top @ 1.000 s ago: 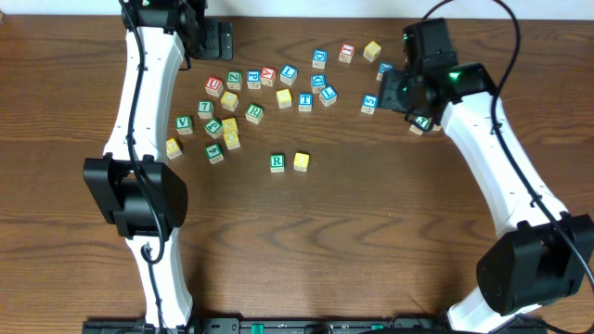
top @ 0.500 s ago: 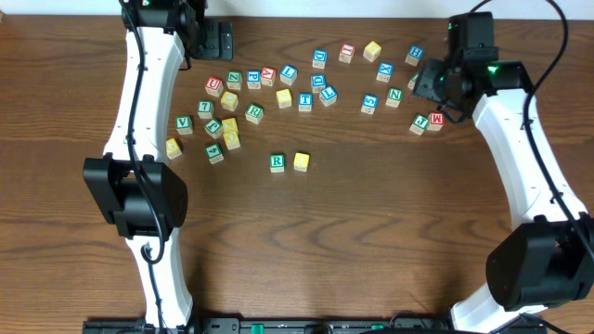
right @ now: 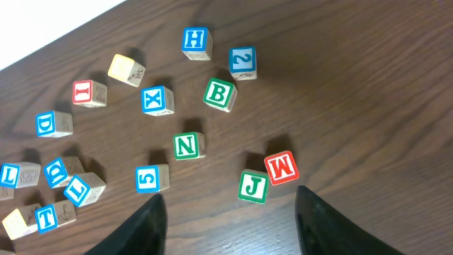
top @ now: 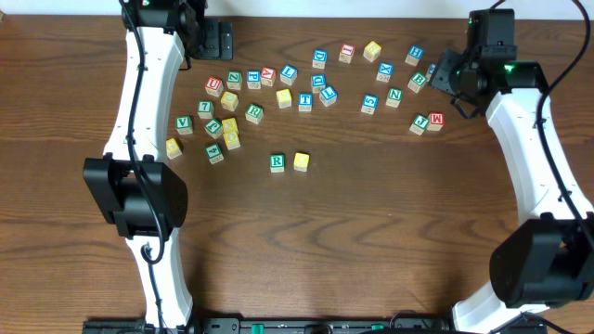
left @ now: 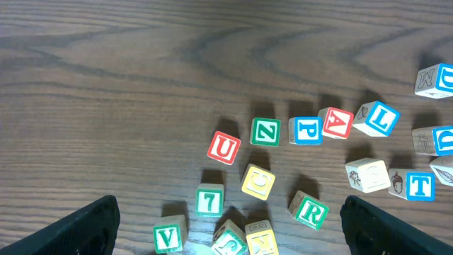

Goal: Spell out ROBOT
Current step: 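Move the right gripper to the far right blocks and grasp the green B block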

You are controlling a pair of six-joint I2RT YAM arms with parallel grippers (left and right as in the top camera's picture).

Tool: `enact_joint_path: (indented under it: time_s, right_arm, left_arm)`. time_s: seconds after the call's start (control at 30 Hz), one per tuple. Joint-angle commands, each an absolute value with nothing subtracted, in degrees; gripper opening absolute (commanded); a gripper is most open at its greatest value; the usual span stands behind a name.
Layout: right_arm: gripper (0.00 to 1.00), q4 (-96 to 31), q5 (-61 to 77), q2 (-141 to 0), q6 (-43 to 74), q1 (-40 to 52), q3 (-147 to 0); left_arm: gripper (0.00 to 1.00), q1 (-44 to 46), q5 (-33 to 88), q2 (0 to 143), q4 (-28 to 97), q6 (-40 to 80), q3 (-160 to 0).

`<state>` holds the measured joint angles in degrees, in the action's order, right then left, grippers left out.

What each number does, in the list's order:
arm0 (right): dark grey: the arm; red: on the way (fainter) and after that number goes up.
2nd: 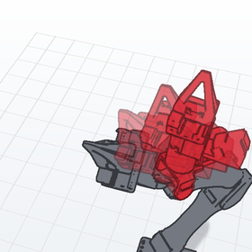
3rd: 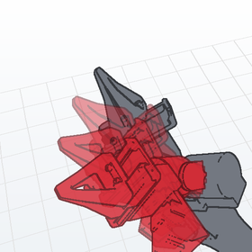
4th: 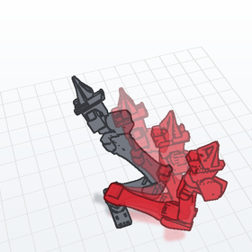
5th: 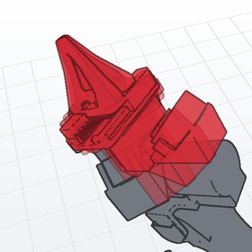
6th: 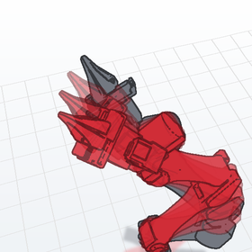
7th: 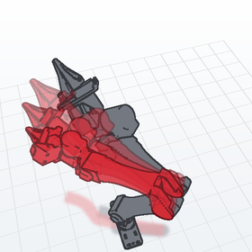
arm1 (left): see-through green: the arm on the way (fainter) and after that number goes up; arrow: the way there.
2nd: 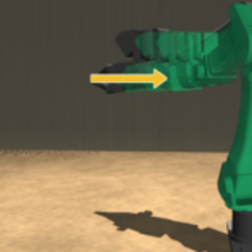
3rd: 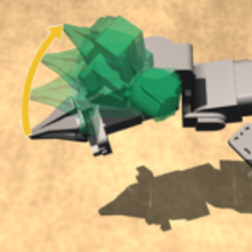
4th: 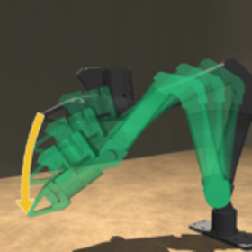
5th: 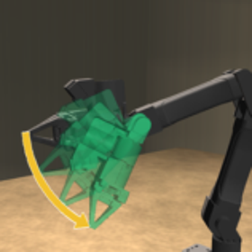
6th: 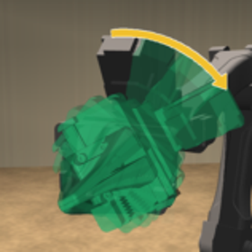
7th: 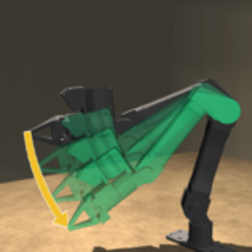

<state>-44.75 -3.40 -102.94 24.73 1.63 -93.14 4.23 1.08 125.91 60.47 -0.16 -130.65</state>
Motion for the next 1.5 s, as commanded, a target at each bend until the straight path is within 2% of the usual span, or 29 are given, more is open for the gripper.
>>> enact_joint_path:
  time_s: [0.0, 0.27, 0.57, 1.03, 1.47]
  right_arm:
    - [0.57, -45.8, -3.1, -106.8, 22.8, 1.5, -98.7]
    - [0.61, -48.1, -2.6, -119.9, 22.6, 1.7, -111.6]
    - [0.61, -43.9, -3.2, -126.2, 23.7, 1.8, -111.7]
    - [0.53, -41.1, -7.2, -131.2, 28.3, 2.1, -111.6]
    - [0.53, -37.8, -6.5, -135.8, 28.9, 2.4, -111.6]
  left_arm:
    - [0.98, 4.2, 0.4, 124.7, 60.8, 0.1, -131.8]
    - [0.98, 4.2, 0.4, 124.7, 60.8, 0.1, -131.8]
    - [0.98, 4.2, 0.4, 124.7, 60.8, 0.1, -131.8]
    - [0.98, 4.2, 0.4, 124.7, 60.8, 0.1, -131.8]
    - [0.98, 4.2, 0.4, 124.7, 60.8, 0.1, -131.8]
